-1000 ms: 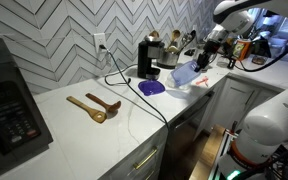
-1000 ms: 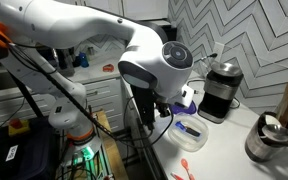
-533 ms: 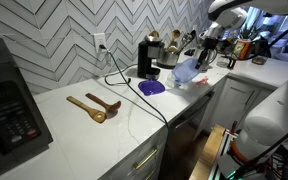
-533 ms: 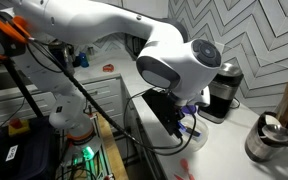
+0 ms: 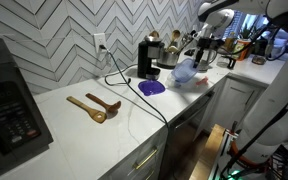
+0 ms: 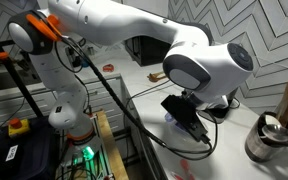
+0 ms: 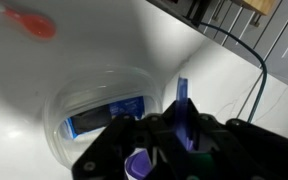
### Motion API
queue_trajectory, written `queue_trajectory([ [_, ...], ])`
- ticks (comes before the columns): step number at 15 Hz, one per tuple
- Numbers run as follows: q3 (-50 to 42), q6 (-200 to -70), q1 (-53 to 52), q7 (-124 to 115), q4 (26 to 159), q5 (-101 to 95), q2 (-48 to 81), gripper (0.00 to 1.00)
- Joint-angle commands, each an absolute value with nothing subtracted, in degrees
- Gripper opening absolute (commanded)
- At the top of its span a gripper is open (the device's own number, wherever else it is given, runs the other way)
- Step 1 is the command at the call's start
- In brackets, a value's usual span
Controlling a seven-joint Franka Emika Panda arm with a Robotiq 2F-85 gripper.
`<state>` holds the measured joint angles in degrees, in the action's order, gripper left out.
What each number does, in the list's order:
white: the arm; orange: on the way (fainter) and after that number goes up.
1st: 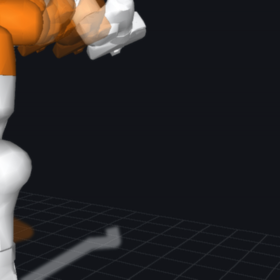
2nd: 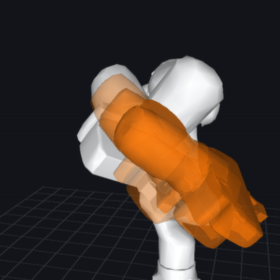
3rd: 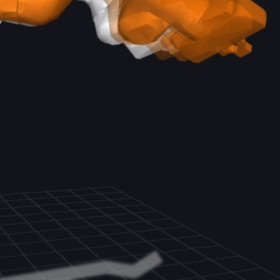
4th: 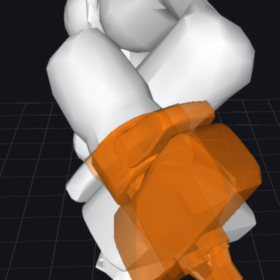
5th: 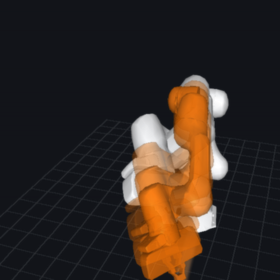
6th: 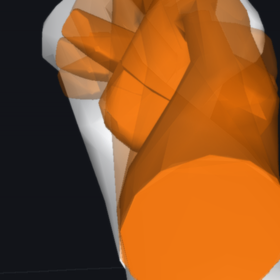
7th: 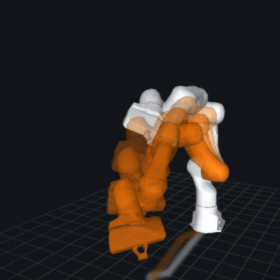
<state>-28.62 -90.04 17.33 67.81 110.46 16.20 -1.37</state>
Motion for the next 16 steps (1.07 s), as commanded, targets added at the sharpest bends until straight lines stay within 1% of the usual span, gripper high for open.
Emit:
queue_trajectory([
  [1, -27.57, -85.35, 20.86, 71.92, 103.72, 17.76, 4.66, 0.02],
  [5, -26.43, -83.38, 23.91, 72.61, 98.43, 20.43, 9.33, 0.02],
  [6, -25.56, -85.68, 23.32, 70.78, 101.96, 18.26, 5.92, 0.08],
  [10, -24.89, -85.04, 24.56, 70.91, 99.45, 19.32, 8.49, 0.08],
  [11, -24.84, -84.98, 24.57, 70.9, 99.27, 19.35, 8.64, 0.02],
  [16, -23.41, -80.95, 25.92, 73.6, 95.63, 19.31, 11.14, 0.02],
])
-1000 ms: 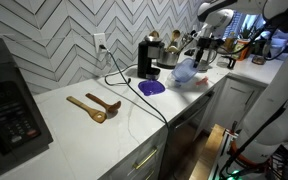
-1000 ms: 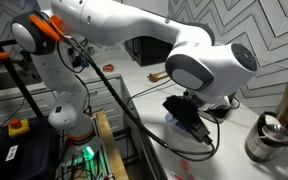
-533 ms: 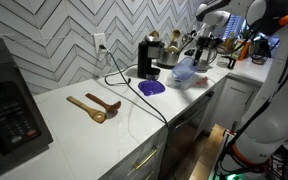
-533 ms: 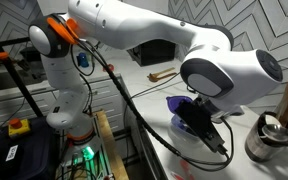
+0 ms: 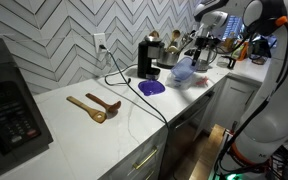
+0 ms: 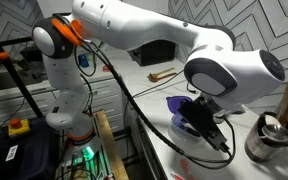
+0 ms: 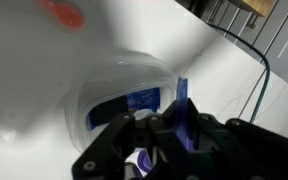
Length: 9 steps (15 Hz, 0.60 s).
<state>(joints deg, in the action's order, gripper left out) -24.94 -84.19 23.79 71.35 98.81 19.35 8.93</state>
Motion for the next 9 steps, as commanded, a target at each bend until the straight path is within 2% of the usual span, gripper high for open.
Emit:
queue_trajectory([
  [1, -23.13, -79.67, 26.27, 74.4, 94.62, 19.49, 11.84, 0.02],
  [9, -20.42, -77.56, 29.04, 78.43, 86.49, 20.11, 18.78, 0.02],
])
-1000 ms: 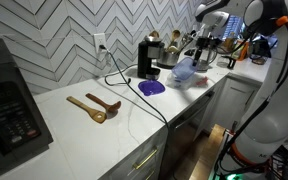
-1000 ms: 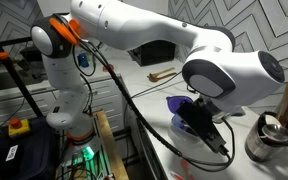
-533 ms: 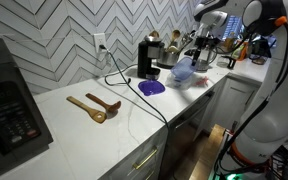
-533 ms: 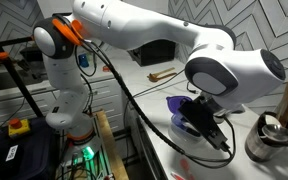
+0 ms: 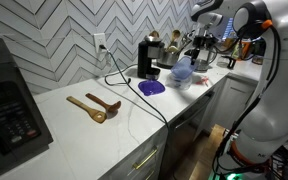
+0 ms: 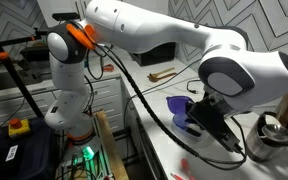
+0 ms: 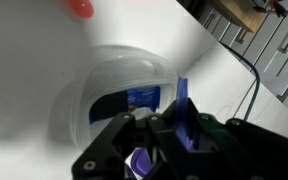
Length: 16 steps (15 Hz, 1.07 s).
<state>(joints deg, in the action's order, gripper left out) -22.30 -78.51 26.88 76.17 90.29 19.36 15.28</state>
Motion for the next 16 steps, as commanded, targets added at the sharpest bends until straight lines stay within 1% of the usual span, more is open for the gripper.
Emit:
queue_trajectory([
  [1, -19.87, -77.31, 29.47, 78.91, 85.76, 20.93, 19.66, 0.02],
  [6, -17.69, -74.49, 31.21, 78.75, 81.05, 21.77, 24.2, 0.02],
  [13, -17.03, -74.0, 33.48, 74.2, 76.27, 20.66, 28.31, 0.02],
  [16, -15.94, -70.88, 35.2, 74.29, 74.01, 21.56, 29.02, 0.02],
])
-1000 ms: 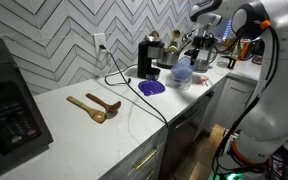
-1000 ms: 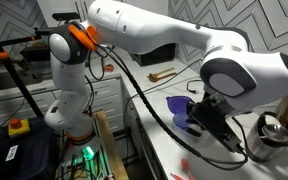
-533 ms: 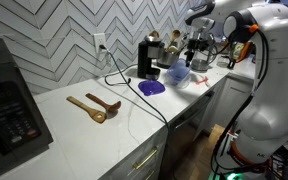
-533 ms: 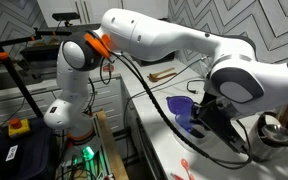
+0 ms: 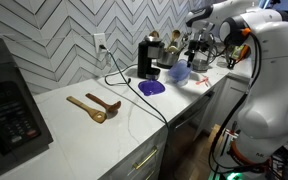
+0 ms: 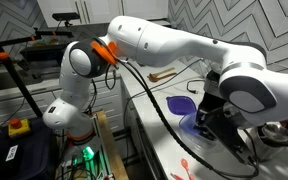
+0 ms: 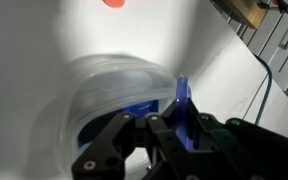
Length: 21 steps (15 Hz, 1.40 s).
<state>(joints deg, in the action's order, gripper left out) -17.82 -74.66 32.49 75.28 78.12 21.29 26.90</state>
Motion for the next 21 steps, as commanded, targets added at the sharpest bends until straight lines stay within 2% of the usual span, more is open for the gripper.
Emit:
queue_trajectory([
  [1, -15.59, -69.35, 35.94, 74.73, 72.88, 21.83, 29.24, 0.02],
  [8, -13.82, -62.28, 41.19, 74.23, 63.8, 24.31, 30.92, 0.02],
  [15, -11.13, -64.79, 44.29, 71.04, 58.86, 25.28, 35.13, 0.02],
  [21, -12.54, -68.08, 41.47, 71.32, 59.63, 25.17, 35.68, 0.02],
])
